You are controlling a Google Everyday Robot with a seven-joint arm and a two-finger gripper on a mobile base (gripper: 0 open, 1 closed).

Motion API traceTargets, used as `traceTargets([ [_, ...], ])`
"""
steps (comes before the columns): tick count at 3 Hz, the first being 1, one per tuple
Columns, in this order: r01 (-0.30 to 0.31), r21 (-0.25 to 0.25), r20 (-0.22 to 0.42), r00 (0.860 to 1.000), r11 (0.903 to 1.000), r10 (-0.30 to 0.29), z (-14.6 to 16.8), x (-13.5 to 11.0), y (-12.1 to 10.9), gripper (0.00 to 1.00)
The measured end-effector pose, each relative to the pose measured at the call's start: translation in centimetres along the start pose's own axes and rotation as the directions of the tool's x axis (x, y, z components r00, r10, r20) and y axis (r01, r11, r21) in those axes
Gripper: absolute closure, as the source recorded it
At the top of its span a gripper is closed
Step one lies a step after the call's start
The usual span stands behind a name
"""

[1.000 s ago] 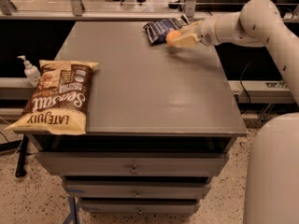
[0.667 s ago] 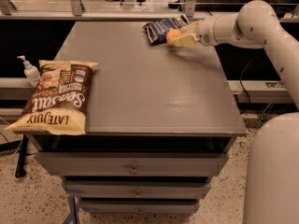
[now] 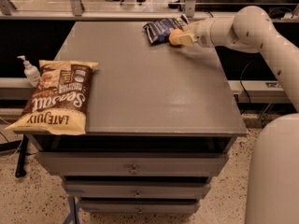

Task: Move orange near blue chip bag

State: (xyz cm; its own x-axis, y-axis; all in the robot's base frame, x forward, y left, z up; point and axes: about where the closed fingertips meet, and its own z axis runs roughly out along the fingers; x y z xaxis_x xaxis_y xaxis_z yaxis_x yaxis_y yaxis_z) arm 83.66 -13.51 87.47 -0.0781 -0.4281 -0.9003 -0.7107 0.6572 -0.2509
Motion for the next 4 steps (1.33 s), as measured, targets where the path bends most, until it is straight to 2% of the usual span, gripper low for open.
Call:
traceTargets([
  [1,-0.013,0.012,-0.005,1.0,0.9998,0.013,0.3,0.6,0.3,0.0],
  [4,-0.059,0.0,-0.001,0.998,0.9983,0.059,-0.6,1.8,0.4,0.0],
])
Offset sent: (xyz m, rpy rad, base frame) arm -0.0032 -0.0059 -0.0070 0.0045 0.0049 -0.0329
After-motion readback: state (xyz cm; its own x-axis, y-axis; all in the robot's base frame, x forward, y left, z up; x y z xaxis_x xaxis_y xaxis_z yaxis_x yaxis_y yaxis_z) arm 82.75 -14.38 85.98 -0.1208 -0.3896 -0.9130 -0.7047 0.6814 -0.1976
